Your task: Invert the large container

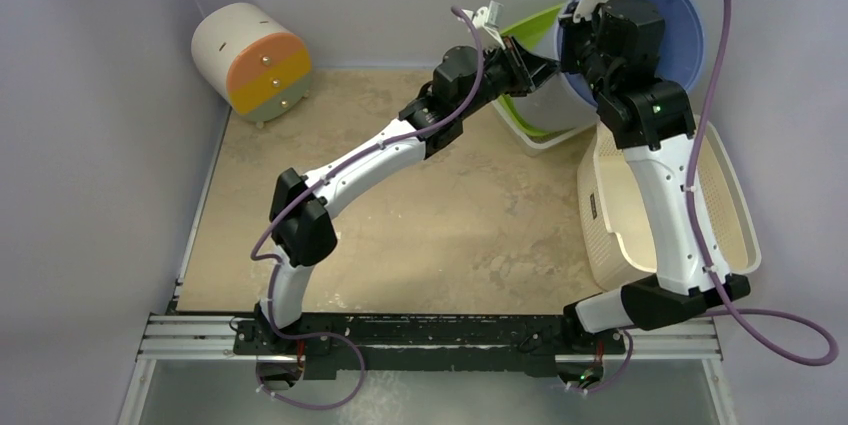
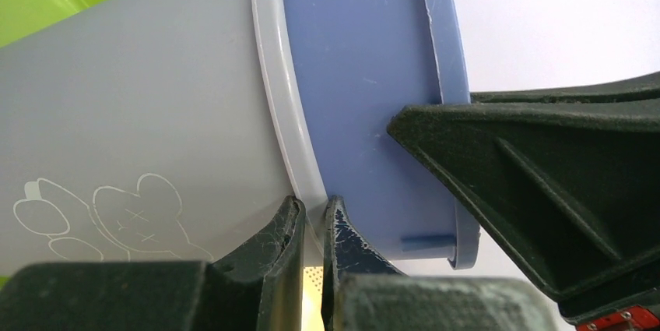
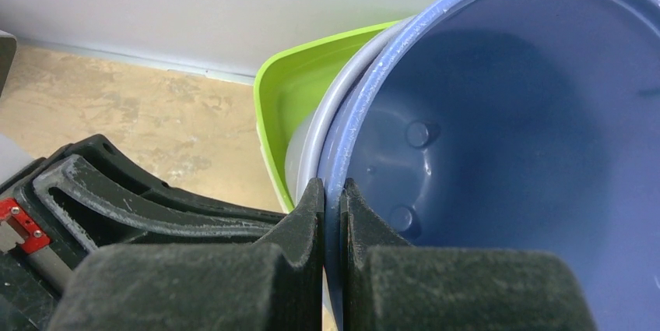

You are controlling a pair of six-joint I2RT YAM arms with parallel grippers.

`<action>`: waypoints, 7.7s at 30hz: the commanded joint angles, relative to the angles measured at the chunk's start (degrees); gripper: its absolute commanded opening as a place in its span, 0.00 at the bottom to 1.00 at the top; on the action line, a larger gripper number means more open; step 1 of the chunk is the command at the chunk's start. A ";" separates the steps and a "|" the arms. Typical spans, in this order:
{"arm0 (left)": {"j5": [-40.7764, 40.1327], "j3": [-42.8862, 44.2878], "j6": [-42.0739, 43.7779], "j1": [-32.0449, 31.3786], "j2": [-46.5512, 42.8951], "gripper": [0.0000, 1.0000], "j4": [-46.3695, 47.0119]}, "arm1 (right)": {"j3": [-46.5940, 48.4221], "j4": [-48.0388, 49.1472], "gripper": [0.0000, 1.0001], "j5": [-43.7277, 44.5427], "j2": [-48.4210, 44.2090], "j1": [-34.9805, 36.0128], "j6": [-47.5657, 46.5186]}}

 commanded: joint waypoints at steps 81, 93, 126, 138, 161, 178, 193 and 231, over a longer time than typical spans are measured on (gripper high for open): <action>-61.33 -58.45 14.77 25.73 -66.90 0.66 -39.73 | -18.71 65.09 0.00 -62.76 15.34 7.64 47.19; -63.55 -55.95 16.17 25.76 -67.59 0.66 -40.09 | -23.56 84.51 0.00 -70.44 27.22 13.05 65.56; -63.00 -50.10 22.58 25.75 -61.28 0.66 -36.34 | -40.49 101.36 0.00 -72.41 50.51 1.28 82.82; -63.04 -50.46 22.88 25.74 -61.35 0.66 -35.82 | -30.72 56.30 0.00 -59.79 47.12 0.71 52.46; -61.54 -52.72 20.81 25.72 -62.87 0.66 -35.57 | -27.27 36.34 0.00 -37.16 43.00 0.64 38.05; -60.53 -53.12 21.43 25.72 -62.00 0.66 -35.06 | -23.32 32.40 0.21 -39.52 40.69 2.30 33.28; -40.27 -62.43 16.87 25.77 -65.14 0.56 -29.83 | -20.26 24.11 0.95 -30.81 24.99 7.74 24.87; -39.94 -56.88 1.53 27.03 -21.81 0.43 0.67 | 3.06 3.15 1.00 1.56 8.47 9.36 4.28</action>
